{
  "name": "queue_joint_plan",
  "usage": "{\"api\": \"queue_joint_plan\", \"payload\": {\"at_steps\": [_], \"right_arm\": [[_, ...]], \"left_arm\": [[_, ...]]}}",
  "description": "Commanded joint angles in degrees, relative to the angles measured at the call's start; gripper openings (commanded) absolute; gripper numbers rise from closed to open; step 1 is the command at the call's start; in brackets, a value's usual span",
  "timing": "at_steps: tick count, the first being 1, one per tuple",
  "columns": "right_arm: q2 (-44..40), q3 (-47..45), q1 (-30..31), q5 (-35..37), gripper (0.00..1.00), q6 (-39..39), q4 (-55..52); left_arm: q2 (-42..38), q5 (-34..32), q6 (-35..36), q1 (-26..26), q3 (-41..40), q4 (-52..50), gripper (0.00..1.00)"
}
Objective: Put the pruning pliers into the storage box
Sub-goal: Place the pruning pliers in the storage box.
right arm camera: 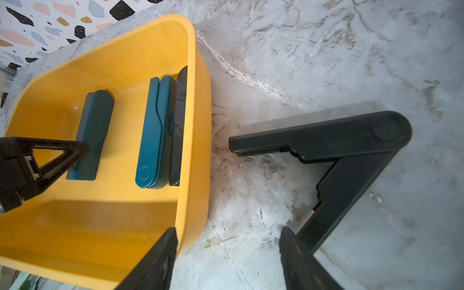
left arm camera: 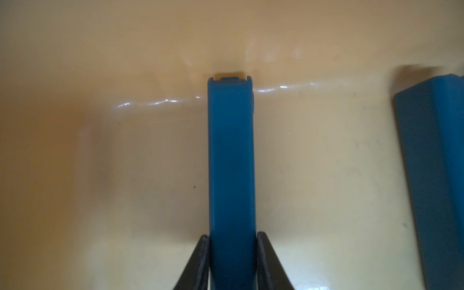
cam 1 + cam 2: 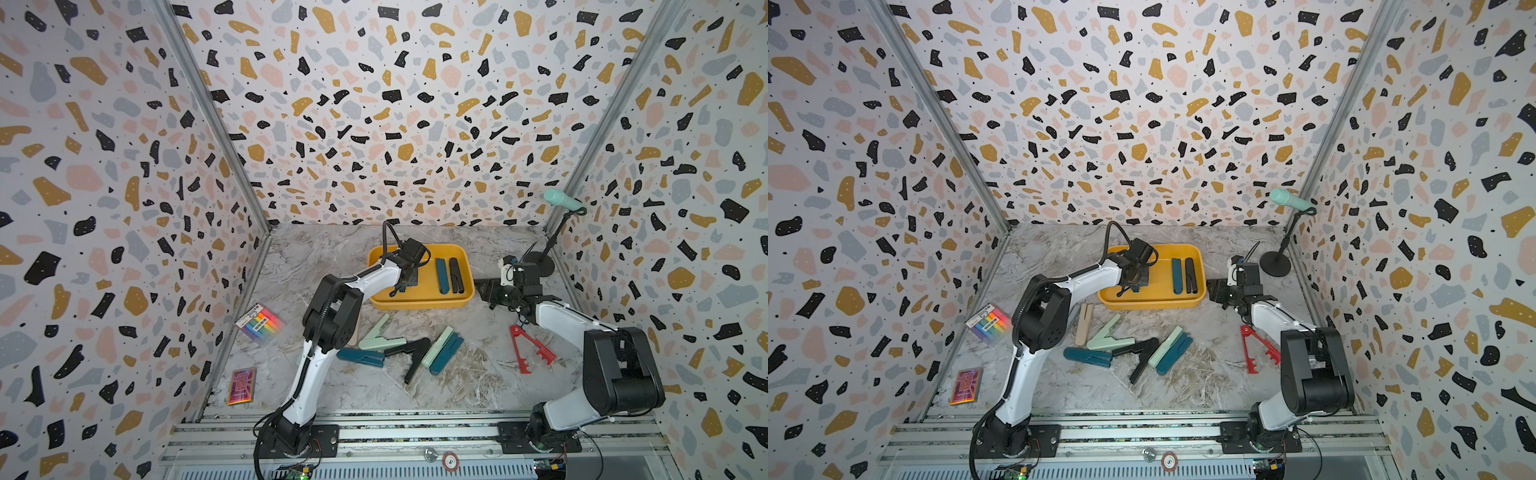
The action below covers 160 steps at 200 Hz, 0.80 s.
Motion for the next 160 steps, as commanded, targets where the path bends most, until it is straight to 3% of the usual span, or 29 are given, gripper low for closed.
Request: {"api": "queue_joint_plan", "payload": {"at_steps": [1,70,108,160], "right_arm": [[-2.23,-0.45,-0.26,0.73,0.66,-0.68,-1.06],[-1.93,-0.33,-0.26,0.77,0.66,-0.59,-0.93],[-1.63,-0.46,-0.35,0.68,0.66,-0.93,-0.89],[-2.16,-0.49,-0.87,0.49,0.67,-1.03,-1.06]], "left_arm": [[1.54,1.85,0.74,0.66,-3.28,-2.14,0.26],[-0.82,2.29,0.77,0.66,0.02,-2.04,0.31],[1.48,7.33,-0.09,0.51,1.44,-1.37,0.34],[3.93,8.90,-1.75,-1.55,4.77,0.23,0.33]]}}
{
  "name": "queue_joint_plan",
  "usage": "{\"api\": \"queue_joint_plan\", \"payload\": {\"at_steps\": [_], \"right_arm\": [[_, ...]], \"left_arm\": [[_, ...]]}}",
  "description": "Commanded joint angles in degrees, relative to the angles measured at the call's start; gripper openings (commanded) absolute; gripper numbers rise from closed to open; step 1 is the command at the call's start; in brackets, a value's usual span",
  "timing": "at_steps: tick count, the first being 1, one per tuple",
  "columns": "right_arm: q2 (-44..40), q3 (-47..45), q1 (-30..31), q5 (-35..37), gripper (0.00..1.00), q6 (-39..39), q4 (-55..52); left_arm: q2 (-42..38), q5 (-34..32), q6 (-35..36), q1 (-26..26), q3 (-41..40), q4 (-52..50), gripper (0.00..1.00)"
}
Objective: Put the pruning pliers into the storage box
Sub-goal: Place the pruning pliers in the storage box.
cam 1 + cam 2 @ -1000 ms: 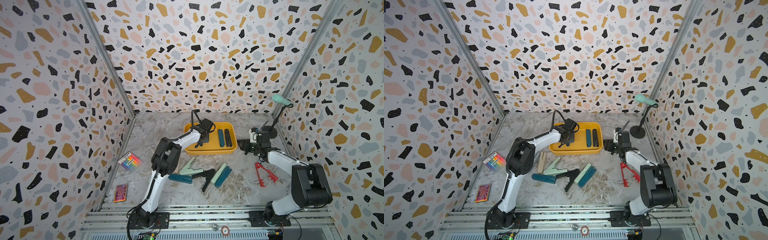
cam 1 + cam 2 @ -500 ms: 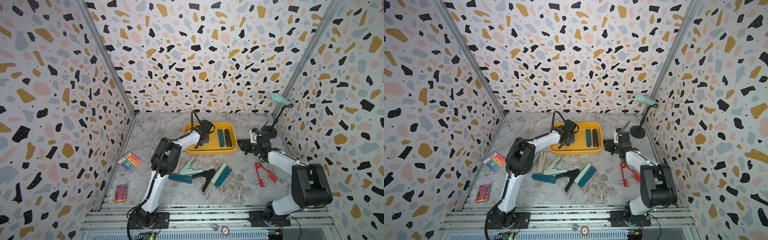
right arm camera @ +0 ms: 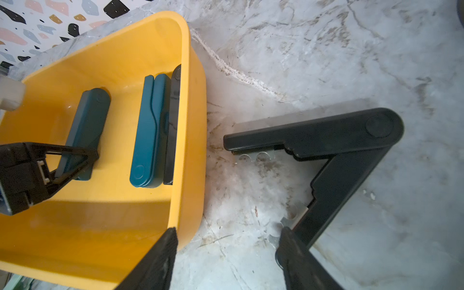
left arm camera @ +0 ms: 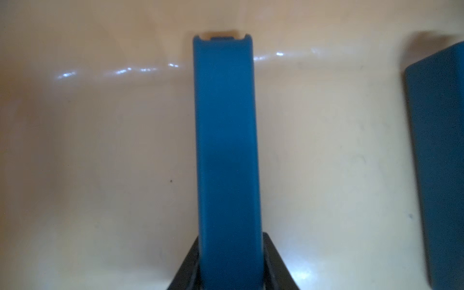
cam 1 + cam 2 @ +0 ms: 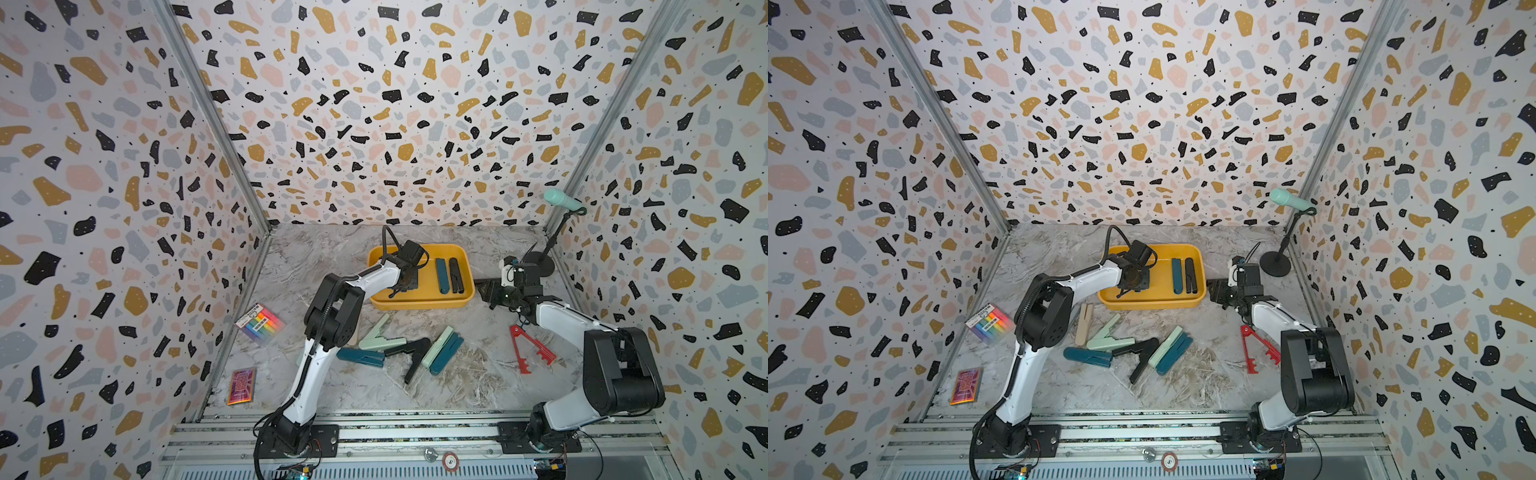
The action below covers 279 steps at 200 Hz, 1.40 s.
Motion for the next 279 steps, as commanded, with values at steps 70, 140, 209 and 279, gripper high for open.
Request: {"api": "queue_joint_plan", "payload": {"at_steps": [70,140,209,279], "right_arm": [[-2.67,-0.89,-0.57,-0.13,0.67,-0.71,-0.82],[-2.61,-1.07,-0.72,-0.13,0.67,-0.54,-0.82],[-2.88,-1.48,-0.81,-0.11,0.67,-0.44,-0.59],[-3.35,-1.58,-1.01,0.21,0.67,-0.72,-1.09]], "left_arm": [[8.45,5.69,-4.07,-4.36,14.27,-0.18,0.32],[10.04,8.24,-8.01,-5.82,16.29,3.72,0.37],[9.09,9.62,-9.22,-6.69,14.86,6.62,0.41],[9.92,11.54,-10.12,-7.27,16.09,7.93,0.40]]}}
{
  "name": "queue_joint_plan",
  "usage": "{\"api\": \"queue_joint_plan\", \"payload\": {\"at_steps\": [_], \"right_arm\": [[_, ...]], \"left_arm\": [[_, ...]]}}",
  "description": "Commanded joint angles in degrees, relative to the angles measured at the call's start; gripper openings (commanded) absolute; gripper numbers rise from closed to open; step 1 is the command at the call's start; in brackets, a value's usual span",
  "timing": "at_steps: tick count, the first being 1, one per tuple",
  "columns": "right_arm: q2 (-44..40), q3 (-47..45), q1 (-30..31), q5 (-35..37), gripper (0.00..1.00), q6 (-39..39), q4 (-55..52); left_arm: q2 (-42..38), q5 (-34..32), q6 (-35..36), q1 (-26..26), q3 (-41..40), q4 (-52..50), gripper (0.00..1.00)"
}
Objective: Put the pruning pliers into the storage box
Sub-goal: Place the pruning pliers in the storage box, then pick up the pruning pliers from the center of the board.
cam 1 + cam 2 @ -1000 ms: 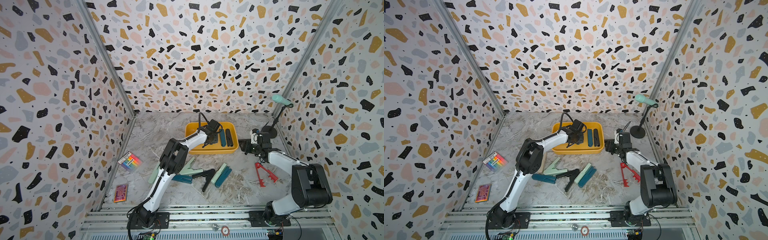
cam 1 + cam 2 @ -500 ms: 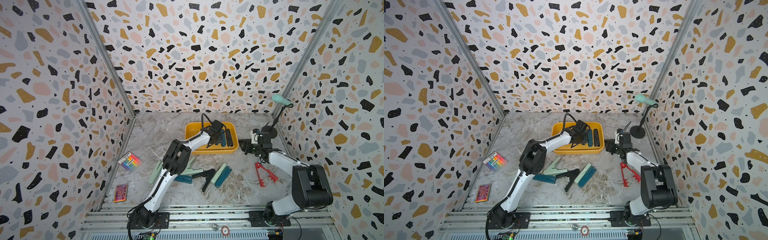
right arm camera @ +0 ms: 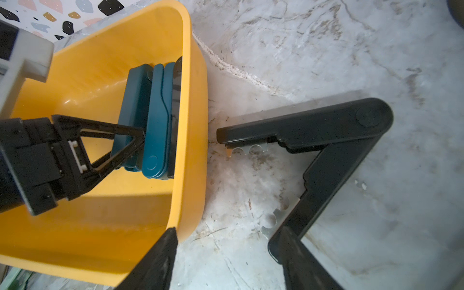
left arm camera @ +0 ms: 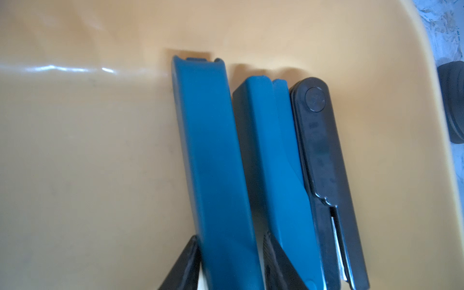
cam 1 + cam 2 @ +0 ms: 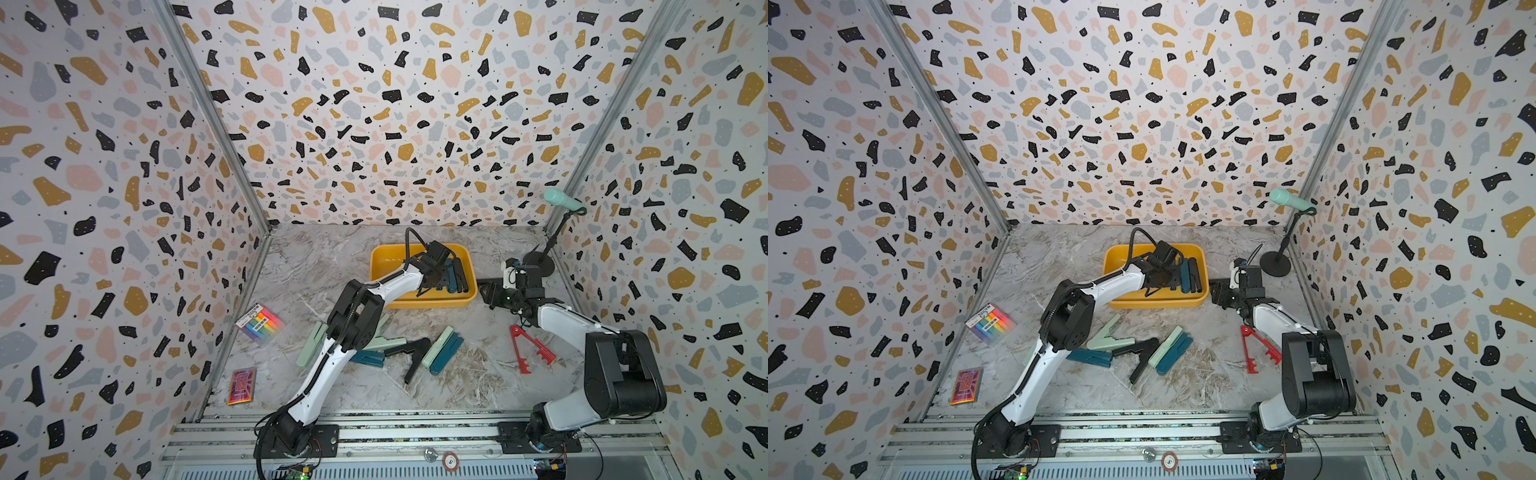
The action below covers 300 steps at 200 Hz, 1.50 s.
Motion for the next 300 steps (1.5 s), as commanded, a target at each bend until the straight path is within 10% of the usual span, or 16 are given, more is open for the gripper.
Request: {"api": "queue_joint_plan", "payload": {"at_steps": [1,88,162,237,300], "right_arm": [[-2.44,-0.21,-0.31,0.17,0.67,-0.58,-1.00],[-6.54,-0.41,-0.58,0.83,0.67,-0.64,-3.91],[-16.62,-7.85,5.57,1.74,0.71,14.57,-6.57],[-23.75,-9.74,24.98,9.97,0.69,28.71,-16.49],[-13.54,-2.78,41.85,16.85,0.68,40.24,-19.00]], "left_arm": [[0.61,2.13,-0.88,-0.63,1.27,2.50,0.40],[-5.02,-2.36,1.59,-0.68,-1.51,2.65,0.50],[-14.42,-8.17,4.75,-0.75,-8.16,4.97,0.60],[-30.64,-17.80,11.57,-0.82,-28.04,13.35,0.72],[-41.41,-25.84,16.56,1.08,-44.00,16.79,0.84]]}}
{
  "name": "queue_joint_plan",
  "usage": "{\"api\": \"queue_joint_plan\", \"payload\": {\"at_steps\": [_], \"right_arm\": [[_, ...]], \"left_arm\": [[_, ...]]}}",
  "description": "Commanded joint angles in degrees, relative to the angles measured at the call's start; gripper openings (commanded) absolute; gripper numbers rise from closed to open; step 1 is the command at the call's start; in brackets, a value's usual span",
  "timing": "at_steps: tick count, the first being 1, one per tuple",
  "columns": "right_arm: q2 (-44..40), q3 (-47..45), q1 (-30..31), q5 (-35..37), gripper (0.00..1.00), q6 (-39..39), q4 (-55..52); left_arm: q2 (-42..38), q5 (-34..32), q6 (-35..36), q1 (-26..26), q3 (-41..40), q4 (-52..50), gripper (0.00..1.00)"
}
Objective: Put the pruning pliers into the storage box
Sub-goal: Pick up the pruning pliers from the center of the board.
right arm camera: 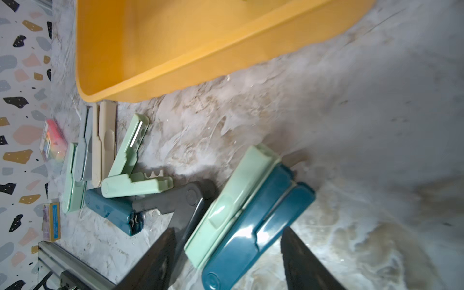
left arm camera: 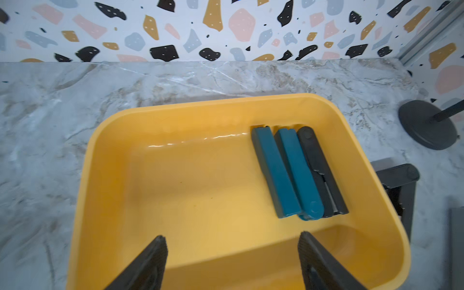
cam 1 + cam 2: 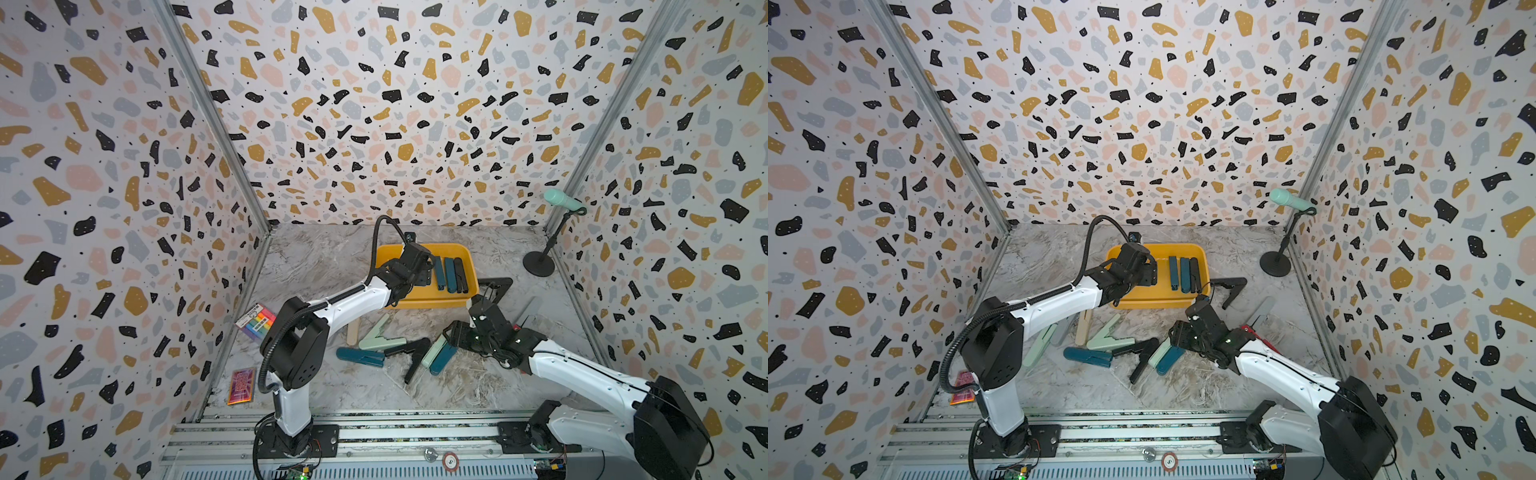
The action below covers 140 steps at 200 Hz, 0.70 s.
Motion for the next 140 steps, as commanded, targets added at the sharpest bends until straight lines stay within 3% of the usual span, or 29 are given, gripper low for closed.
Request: {"api": "queue_joint_plan", "payload": {"at_steps": [1,82,140], "right_arm": [[3.92,4.42,3.74,4.38,0.68,6.26,-2.84],[16.01,12.74,7.66,5.96,0.65,9.25,-7.64],[15.43,11.50,8.01,6.18,0.65,11.88,-9.36]], "left_arm": [[-4.01,-4.93,3.27,1.20,-4.94,3.83,0.84],[-11.61,-6.28,6.44,4.16,-16.64,7.99,0.87],[-10.78,-5.82,6.81,4.16,-18.13,8.98,0.87]]}}
